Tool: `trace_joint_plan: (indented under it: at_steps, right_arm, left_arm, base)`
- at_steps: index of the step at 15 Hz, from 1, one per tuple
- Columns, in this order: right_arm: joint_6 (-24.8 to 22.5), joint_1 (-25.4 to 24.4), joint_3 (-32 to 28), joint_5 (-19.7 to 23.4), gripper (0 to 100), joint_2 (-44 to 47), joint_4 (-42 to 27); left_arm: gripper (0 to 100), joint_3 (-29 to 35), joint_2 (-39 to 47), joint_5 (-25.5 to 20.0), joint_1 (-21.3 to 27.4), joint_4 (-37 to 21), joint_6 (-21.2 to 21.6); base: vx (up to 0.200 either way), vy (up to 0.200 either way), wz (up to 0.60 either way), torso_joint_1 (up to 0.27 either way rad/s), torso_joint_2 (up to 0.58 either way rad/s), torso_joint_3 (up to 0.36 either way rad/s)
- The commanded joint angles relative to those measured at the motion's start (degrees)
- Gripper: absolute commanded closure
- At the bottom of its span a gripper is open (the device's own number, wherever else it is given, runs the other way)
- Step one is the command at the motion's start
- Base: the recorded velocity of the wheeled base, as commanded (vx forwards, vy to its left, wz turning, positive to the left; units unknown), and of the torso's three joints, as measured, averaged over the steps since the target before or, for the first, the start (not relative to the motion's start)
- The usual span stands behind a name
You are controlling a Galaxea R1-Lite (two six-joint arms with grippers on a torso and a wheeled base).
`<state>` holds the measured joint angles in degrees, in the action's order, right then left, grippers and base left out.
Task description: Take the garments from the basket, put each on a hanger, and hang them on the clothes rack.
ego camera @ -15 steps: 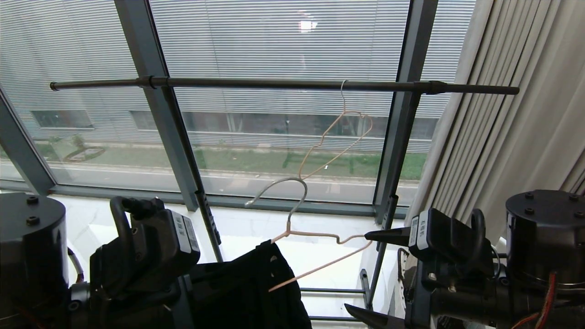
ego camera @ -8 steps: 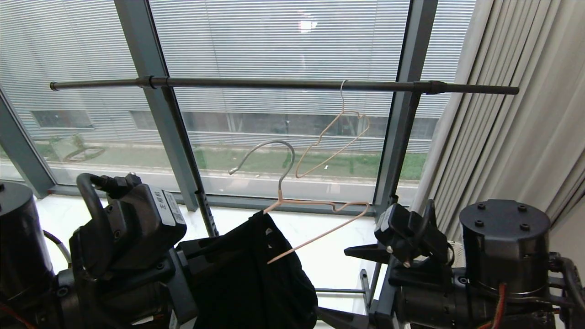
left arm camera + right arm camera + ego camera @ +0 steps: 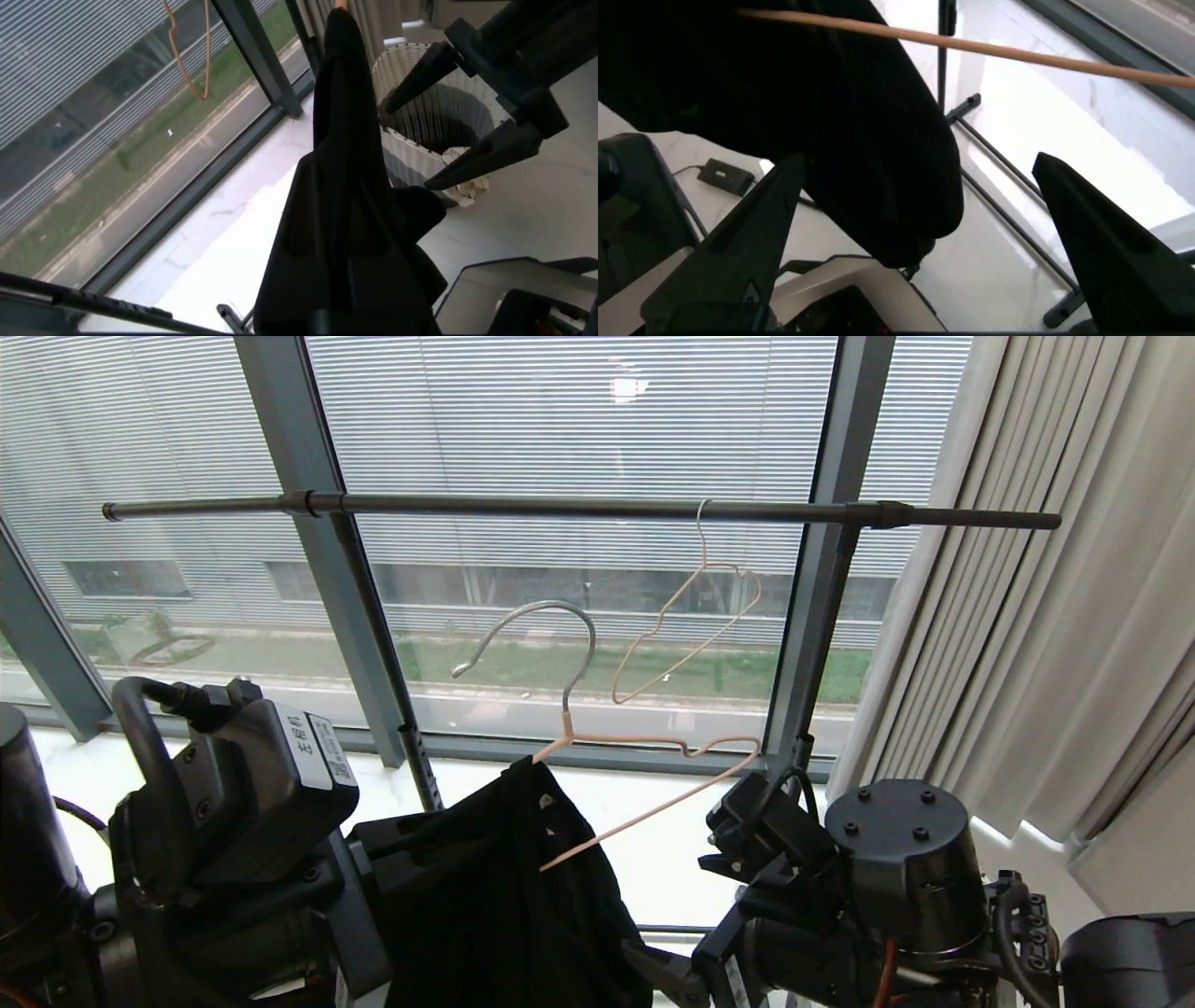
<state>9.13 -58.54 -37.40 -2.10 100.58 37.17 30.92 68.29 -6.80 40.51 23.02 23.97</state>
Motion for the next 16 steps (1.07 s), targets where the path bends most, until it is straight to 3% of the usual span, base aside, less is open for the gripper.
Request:
trace_joint_plan:
  at_steps: [1,4,9,13,16]
  right_arm:
    - [-0.3,-0.6,0.0,-0.8,0,2.4,0.0]
    - [-1.1,-1.1,0.0,-1.6,0,3.7,0.0]
    - [-1.3,-0.2,0.5,-10.9,0,7.0,-0.3]
    - [-4.6,9.1,4.4,-15.0,0,4.6,-0.4]
    - [-7.7,18.3,4.1,-15.0,0,2.6,-0.3]
  left_arm:
    - [100,0.0,0.0,0.0,0.0,0.0,0.0]
    - [100,0.1,0.3,0.1,1.0,0.0,0.0]
    - [100,0.2,0.6,0.7,3.1,0.0,-0.2]
    - [100,0.0,-0.1,2.8,-0.1,0.1,-0.6]
    - [100,0.0,-0.6,2.5,-0.4,0.1,-0.6]
  base:
    - [0.0,0.0,0.0,0.0,0.0,0.0]
    - [0.0,0.0,0.0,0.0,0.0,0.0]
    - [0.0,0.0,0.0,0.0,0.0,0.0]
    - [0.0,0.0,0.0,0.0,0.0,0.0]
    - [0.0,0.0,0.0,0.0,0.0,0.0]
